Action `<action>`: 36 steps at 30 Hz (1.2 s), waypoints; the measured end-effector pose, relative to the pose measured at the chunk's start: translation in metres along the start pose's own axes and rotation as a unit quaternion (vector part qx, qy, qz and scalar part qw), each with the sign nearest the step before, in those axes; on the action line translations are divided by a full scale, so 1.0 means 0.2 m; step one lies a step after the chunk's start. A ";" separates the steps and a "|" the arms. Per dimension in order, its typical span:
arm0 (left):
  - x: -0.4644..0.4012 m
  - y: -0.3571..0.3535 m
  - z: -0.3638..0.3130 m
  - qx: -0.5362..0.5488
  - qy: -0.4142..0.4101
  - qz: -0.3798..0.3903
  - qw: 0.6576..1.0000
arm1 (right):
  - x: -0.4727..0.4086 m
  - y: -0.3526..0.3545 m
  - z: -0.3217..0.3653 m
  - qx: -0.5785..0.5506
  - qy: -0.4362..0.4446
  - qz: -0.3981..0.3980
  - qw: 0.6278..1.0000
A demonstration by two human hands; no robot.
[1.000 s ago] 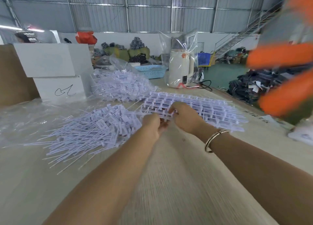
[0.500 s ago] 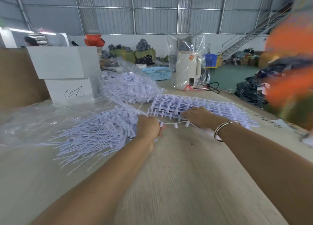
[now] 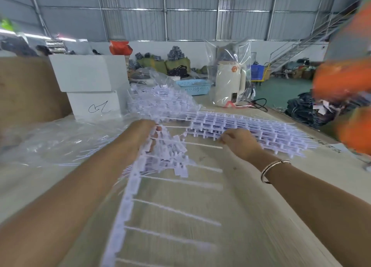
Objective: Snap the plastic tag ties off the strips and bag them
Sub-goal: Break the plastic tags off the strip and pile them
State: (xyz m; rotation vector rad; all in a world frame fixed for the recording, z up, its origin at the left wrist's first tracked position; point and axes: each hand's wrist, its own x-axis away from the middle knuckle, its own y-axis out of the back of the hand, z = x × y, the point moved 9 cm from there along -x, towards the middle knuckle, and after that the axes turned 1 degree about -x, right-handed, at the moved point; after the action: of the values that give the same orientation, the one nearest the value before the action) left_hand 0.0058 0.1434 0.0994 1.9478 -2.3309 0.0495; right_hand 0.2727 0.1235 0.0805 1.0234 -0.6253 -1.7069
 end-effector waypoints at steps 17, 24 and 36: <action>0.28 -0.03 0.36 -0.437 -0.093 0.182 0.876 | 0.31 -0.39 0.50 -0.240 0.075 0.159 0.955; 0.32 -0.12 0.31 -0.495 -0.195 0.118 0.839 | 0.36 -0.48 0.58 -0.261 0.056 0.148 0.952; 0.29 0.00 0.38 -0.420 -0.223 0.025 0.879 | 0.45 -0.51 0.57 -0.275 0.073 0.160 0.945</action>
State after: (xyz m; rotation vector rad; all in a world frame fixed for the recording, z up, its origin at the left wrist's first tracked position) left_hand -0.0081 0.0786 0.0294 1.5174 -2.0415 -1.2943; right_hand 0.1127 0.0693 0.0279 0.6019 -0.1789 -1.3855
